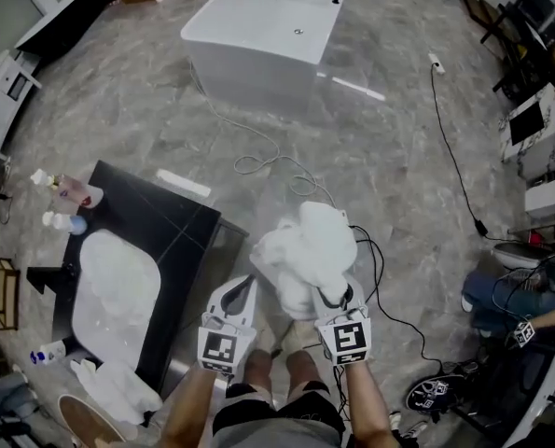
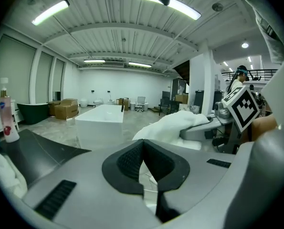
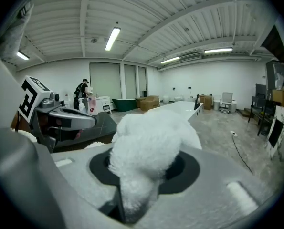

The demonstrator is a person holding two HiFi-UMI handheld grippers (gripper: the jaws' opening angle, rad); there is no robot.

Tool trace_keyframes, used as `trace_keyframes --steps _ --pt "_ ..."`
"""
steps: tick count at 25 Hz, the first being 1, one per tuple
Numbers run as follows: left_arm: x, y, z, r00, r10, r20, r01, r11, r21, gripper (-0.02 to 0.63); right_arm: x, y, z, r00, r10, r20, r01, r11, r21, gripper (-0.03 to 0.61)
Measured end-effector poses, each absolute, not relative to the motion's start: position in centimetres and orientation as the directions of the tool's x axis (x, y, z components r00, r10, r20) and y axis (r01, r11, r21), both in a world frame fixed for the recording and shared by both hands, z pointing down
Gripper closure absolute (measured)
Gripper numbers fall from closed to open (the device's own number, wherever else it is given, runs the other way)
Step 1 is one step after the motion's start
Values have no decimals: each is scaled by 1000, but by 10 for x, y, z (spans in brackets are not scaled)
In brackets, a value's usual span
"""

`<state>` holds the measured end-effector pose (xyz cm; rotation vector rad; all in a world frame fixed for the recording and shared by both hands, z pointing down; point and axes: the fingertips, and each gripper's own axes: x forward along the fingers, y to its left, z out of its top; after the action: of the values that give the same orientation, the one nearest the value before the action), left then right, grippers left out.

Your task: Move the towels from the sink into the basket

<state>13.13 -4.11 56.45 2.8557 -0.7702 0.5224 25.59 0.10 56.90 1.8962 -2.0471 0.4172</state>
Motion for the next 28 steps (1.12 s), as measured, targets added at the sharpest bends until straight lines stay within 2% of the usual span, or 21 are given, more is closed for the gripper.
trace_keyframes --steps 10,20,28 --pt "146 -32 700 787 -435 438 -522 -847 96 604 261 3 715 -131 -853 506 -990 138 -25 417" --pt "150 -20 842 732 -419 537 -588 -787 188 604 259 17 874 -169 -806 567 -985 146 -87 416" --pt "147 -14 955 714 -390 582 -591 -781 201 604 260 24 1001 -178 -776 605 -984 149 -99 416"
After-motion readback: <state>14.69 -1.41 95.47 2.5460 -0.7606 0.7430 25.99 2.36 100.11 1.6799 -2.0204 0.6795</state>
